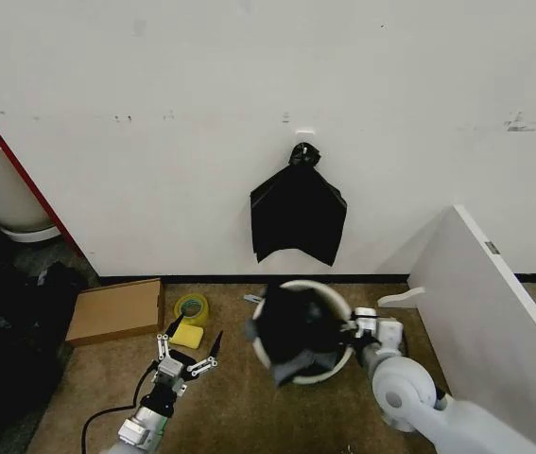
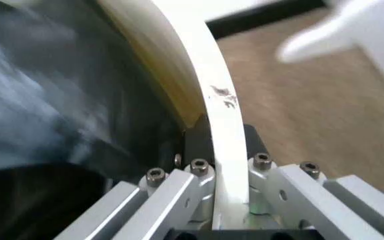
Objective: Place the garbage bag over the trash bin.
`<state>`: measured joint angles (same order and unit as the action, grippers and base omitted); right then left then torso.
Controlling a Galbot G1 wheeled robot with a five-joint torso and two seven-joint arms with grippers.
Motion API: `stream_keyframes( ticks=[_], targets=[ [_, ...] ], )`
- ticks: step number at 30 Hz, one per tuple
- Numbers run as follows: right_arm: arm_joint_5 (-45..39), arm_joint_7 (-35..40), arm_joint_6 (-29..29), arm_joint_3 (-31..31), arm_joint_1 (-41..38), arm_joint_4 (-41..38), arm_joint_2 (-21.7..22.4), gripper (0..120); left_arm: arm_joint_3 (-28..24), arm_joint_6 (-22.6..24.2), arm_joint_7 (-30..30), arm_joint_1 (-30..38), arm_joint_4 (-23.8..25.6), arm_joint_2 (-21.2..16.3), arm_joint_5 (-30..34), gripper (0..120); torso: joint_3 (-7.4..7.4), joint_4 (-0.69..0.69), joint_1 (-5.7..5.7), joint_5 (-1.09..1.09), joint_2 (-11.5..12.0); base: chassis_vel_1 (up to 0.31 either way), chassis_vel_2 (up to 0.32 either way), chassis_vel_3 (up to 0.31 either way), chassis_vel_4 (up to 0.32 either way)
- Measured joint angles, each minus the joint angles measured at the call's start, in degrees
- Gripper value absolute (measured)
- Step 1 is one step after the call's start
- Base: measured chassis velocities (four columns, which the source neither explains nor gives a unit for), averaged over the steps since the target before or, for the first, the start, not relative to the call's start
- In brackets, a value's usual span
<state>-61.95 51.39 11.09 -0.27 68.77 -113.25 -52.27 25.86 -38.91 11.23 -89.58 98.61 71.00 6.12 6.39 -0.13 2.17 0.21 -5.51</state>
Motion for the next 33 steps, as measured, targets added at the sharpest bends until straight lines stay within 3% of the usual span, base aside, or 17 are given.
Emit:
stream_keyframes(
  ticks=[8,15,28,33],
  targets=[
    [4.89,6.29,-2.41,2.27,8.72,-4.82,-8.62,0,-0.19,-0.18,-0.31,-1.07,1.54,-0.05,-0.06,100,-0.01,0.00,0.00,0.00,0.00,0.000,0.000,0.000,0.000],
    [10.20,6.47,-1.56,0.85,10.19,-3.97,-10.74,0,0.19,-1.07,-1.35,-2.47,2.09,0.05,-0.74,100,-0.01,0.00,0.00,0.00,0.00,0.000,0.000,0.000,0.000],
    [16.58,9.19,0.31,0.69,13.58,-12.87,-7.87,43,-0.05,-1.40,-2.00,-2.07,0.49,0.45,-1.79,100,0.00,0.00,0.00,0.00,0.01,0.000,0.000,0.000,0.000],
    [27.27,2.17,0.55,-0.98,13.46,-13.09,-4.63,65,-0.77,-0.98,-2.35,-1.47,-0.47,1.05,-2.73,100,0.00,0.00,0.00,0.00,0.01,0.000,0.000,0.000,0.000]
  ],
)
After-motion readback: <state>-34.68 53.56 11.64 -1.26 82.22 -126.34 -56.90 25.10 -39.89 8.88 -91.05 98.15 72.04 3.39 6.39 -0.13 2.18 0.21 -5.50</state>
